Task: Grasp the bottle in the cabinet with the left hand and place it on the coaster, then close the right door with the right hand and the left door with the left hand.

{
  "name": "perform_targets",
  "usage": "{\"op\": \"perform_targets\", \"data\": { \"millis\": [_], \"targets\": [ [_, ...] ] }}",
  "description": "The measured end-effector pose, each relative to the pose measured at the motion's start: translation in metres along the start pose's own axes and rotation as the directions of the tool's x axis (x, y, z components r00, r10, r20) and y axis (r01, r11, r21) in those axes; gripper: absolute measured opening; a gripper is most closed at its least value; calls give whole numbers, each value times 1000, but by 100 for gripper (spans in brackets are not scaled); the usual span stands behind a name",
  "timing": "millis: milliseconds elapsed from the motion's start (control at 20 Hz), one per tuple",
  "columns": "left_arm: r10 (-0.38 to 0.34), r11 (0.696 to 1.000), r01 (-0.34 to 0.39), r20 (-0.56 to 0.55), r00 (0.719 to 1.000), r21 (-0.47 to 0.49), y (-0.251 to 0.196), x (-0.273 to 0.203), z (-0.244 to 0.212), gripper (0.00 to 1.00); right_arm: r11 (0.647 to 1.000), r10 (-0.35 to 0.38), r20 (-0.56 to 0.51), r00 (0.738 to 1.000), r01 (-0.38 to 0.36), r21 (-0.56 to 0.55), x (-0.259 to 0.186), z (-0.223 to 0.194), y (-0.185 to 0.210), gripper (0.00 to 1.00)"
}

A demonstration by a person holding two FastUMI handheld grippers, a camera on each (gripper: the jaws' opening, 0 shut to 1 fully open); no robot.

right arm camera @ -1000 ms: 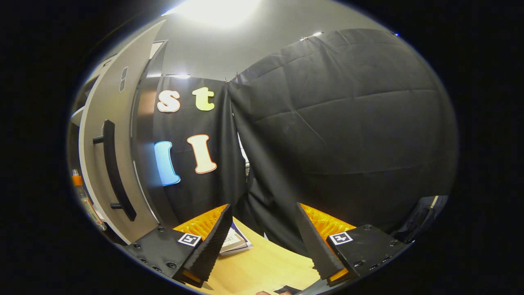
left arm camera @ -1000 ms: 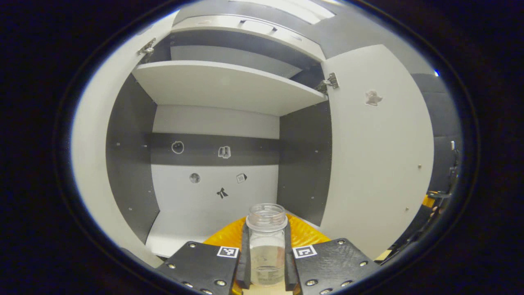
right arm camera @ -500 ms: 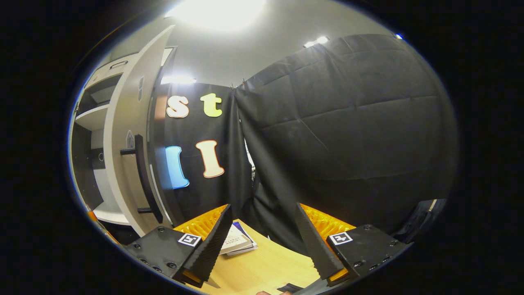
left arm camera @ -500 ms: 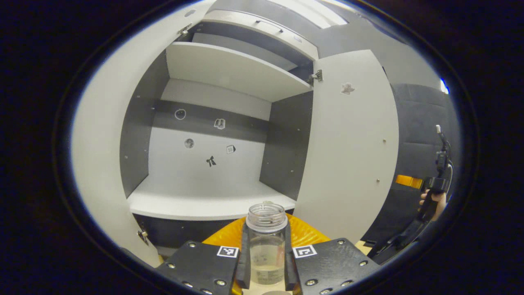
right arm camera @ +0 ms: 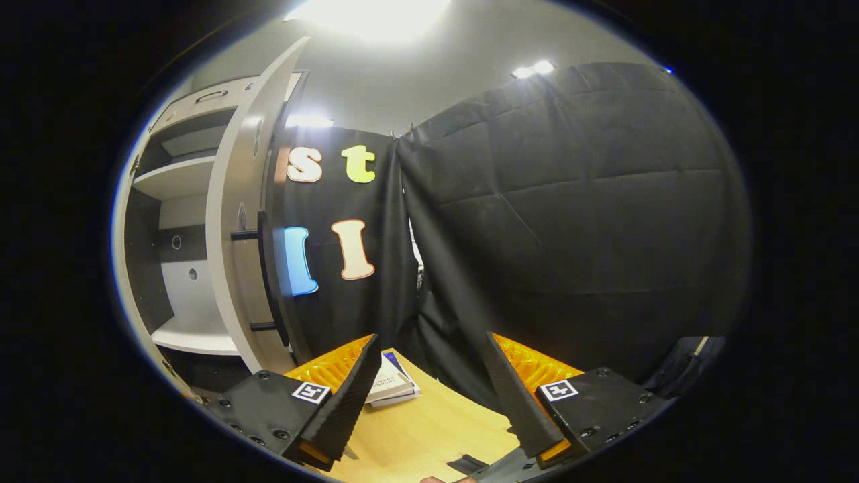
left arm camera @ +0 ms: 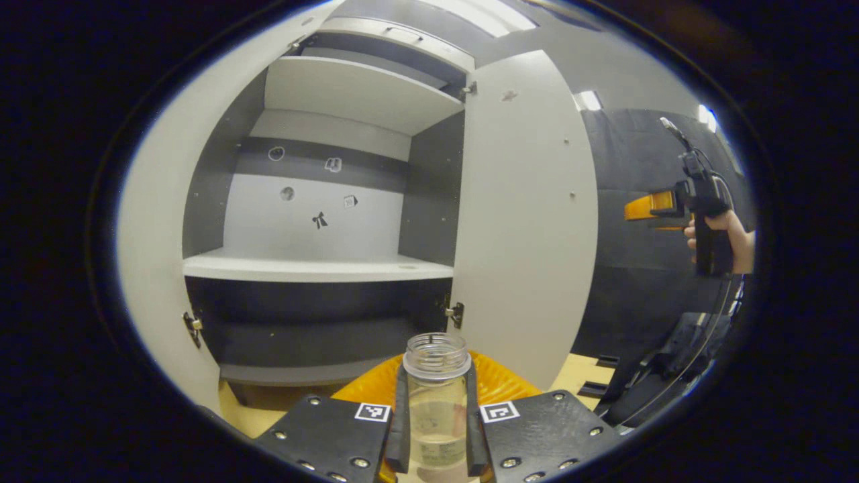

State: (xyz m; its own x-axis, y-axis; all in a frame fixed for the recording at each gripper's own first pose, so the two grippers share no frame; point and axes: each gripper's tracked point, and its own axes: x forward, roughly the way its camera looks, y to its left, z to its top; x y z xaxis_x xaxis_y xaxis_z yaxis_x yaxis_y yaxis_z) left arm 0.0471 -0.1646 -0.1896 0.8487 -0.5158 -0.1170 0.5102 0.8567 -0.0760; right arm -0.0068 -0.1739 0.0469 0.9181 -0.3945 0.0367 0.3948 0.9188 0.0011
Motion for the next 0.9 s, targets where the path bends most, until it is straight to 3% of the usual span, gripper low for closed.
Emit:
{"op": "perform_targets", "data": {
  "millis": [100,150,200,350,400,450,500,550,600,700,750,800,850,900],
  "targets": [
    [-3,1000,3,-34,999,12,-3,5,-25,33,1000,-5,1,1000,5,9,-2,1,-2,98],
    [-9,1000,10,-47,999,14,-6,7,-35,39,1000,-8,-2,1000,8,3,-3,1,-2,98],
    [-14,1000,15,-59,998,12,-8,8,-45,33,1000,-12,-7,1000,12,-5,-3,1,-4,98],
    [-26,1000,26,-95,995,3,-12,9,-72,33,999,-32,-12,999,32,-19,-7,3,-9,98],
    [-31,1000,30,-103,994,-5,-14,10,-79,40,999,-40,-14,999,40,-21,-9,3,-12,98],
    [-35,999,34,-106,994,-11,-16,10,-84,34,999,-47,-18,999,47,-24,-13,1,-17,97],
    [-38,999,36,-107,994,-14,-18,9,-88,40,998,-54,-23,998,53,-28,-16,-1,-21,92],
    [-41,999,40,-106,993,-14,-21,9,-91,34,998,-60,-30,998,60,-30,-18,-3,-23,92],
    [-46,999,44,-101,994,-17,-23,9,-95,40,998,-66,-37,997,65,-28,-19,-5,-25,92],
    [-51,999,49,-92,995,-18,-28,8,-101,36,997,-75,-44,996,75,-18,-20,-7,-27,97],
    [-57,998,56,-93,994,-12,-31,7,-103,36,997,-81,-45,996,80,-19,-21,-8,-28,92],
    [-61,998,61,-98,993,2,-33,5,-107,43,996,-85,-46,995,84,-21,-22,-9,-29,92],
    [-67,997,69,-112,992,17,-35,3,-112,37,996,-87,-49,995,86,-23,-22,-10,-29,92],
    [-71,997,74,-106,992,25,-36,1,-111,37,996,-91,-51,995,90,-26,-24,-12,-30,98]
  ]
}}
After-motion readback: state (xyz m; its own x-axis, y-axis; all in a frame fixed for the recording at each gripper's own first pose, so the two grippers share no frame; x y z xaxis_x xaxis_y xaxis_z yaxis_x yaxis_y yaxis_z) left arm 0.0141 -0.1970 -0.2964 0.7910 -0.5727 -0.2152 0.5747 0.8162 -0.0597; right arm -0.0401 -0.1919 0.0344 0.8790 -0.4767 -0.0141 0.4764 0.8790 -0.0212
